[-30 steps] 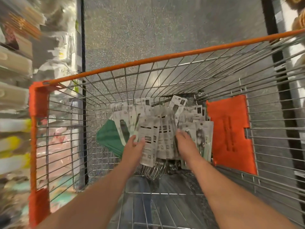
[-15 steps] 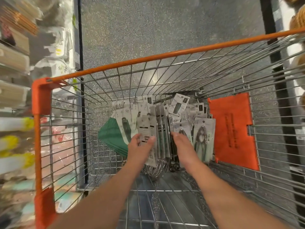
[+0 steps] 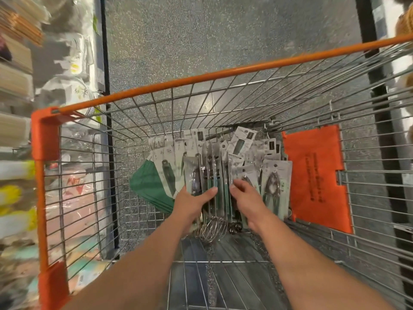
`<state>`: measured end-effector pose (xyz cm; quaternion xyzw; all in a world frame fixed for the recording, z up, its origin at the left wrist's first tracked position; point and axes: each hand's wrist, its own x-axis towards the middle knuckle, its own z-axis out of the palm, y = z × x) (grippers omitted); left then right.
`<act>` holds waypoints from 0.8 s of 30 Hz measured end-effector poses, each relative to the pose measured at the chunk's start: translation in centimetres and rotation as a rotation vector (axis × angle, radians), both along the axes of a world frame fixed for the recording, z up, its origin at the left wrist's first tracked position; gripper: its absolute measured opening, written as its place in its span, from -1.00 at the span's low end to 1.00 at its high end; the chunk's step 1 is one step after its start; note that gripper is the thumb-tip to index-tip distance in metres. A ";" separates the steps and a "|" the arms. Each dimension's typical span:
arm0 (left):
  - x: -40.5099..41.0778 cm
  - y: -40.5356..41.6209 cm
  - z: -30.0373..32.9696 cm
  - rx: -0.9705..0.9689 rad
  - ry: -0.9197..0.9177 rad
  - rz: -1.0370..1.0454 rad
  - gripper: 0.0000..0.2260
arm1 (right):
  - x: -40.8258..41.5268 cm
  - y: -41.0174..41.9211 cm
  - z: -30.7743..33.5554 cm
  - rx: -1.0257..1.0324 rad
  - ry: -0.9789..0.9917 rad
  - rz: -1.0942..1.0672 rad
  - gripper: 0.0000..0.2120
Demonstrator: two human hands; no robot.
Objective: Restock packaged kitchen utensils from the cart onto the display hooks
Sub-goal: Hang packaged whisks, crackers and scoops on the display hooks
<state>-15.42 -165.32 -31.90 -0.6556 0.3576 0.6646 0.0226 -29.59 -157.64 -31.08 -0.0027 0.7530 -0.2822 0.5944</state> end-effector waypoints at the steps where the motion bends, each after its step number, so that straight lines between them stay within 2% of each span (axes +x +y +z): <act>1: 0.1 -0.2 -0.1 0.024 -0.004 -0.015 0.19 | 0.0 0.0 0.0 -0.006 -0.005 0.003 -0.56; 6: -0.4 -0.3 -0.1 0.027 -0.042 -0.020 0.05 | 0.2 0.4 -0.1 -0.013 0.048 0.008 -0.54; 9: -0.9 0.0 0.2 -0.025 -0.078 0.002 -0.18 | 0.3 0.7 -0.2 -0.004 0.077 -0.019 -0.57; 11: -0.4 -0.2 0.0 -0.014 -0.095 0.014 -0.46 | 0.2 0.8 -0.2 0.007 0.108 -0.044 -0.62; 15: 0.9 -0.4 -0.6 -0.008 -0.111 0.054 -0.68 | 0.5 0.8 -0.6 0.058 0.355 -0.037 -0.74; 17: 0.7 -0.1 -0.9 -0.056 -0.128 0.043 -0.65 | 0.8 0.8 -0.4 0.083 0.408 -0.067 -0.71; 18: 0.2 0.1 -0.6 -0.072 -0.126 0.033 -0.54 | 0.9 0.8 -0.2 0.090 0.412 -0.084 -0.67; 20: -1.1 0.9 -0.4 -0.108 -0.153 -0.031 -0.11 | 0.9 0.9 0.0 0.095 0.431 -0.086 -0.62; 21: -1.7 1.3 -0.3 -0.137 -0.189 -0.078 0.04 | 0.9 1.0 -0.1 0.099 0.457 -0.068 -0.61; 22: -2.1 1.6 -0.2 -0.164 -0.215 -0.097 0.08 | 0.9 1.2 -0.1 0.098 0.493 -0.056 -0.61; 24: -2.3 1.8 -0.1 -0.206 -0.242 -0.057 -0.03 | 0.9 1.4 0.0 0.097 0.533 -0.019 -0.65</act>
